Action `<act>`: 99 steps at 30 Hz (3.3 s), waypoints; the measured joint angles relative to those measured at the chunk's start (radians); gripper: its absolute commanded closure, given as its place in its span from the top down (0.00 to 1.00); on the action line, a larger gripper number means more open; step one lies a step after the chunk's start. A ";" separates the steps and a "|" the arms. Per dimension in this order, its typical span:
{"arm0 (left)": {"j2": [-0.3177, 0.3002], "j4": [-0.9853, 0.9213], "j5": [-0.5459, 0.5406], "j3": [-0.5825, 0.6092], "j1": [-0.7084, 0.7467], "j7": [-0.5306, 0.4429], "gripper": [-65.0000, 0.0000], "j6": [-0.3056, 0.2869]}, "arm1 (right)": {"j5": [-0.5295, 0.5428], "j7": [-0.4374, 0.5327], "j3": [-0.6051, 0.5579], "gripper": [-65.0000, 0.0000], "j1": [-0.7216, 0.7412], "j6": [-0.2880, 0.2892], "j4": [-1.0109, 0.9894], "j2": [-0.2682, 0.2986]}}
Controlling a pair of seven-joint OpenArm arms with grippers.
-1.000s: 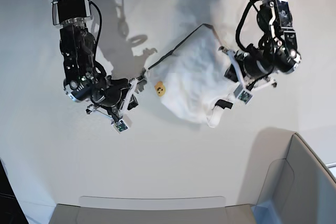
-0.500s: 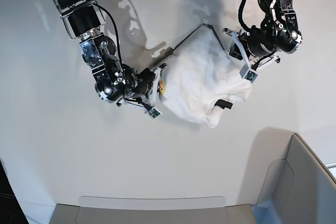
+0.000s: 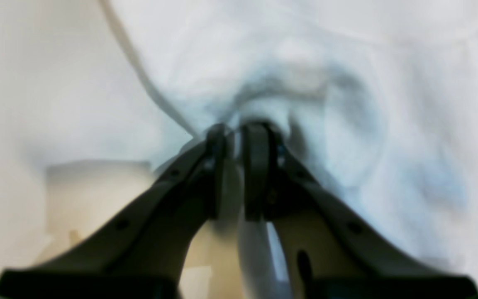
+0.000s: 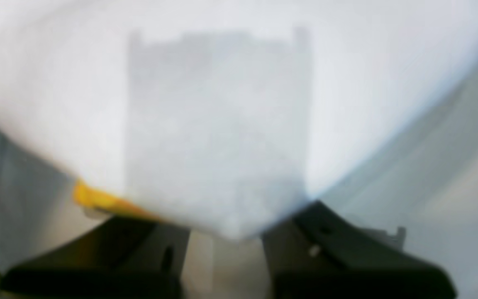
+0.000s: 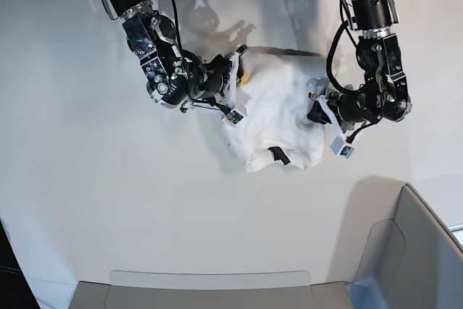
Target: Layout the t-shirt on the table in an organized manner, then fold the t-shirt properly
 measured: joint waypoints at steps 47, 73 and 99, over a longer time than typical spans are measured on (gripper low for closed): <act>-0.035 0.493 0.033 -0.428 0.400 -0.219 0.00 0.004 | 0.002 0.087 0.444 0.00 -0.308 -0.004 0.479 0.097; -0.042 0.469 0.037 -0.428 0.820 -0.761 0.00 0.003 | -0.007 0.833 0.689 0.00 -0.869 -0.004 0.480 0.030; 0.083 0.282 0.135 -0.481 1.067 -0.891 0.00 -0.003 | -0.003 0.912 0.715 0.00 -1.298 0.132 0.432 0.005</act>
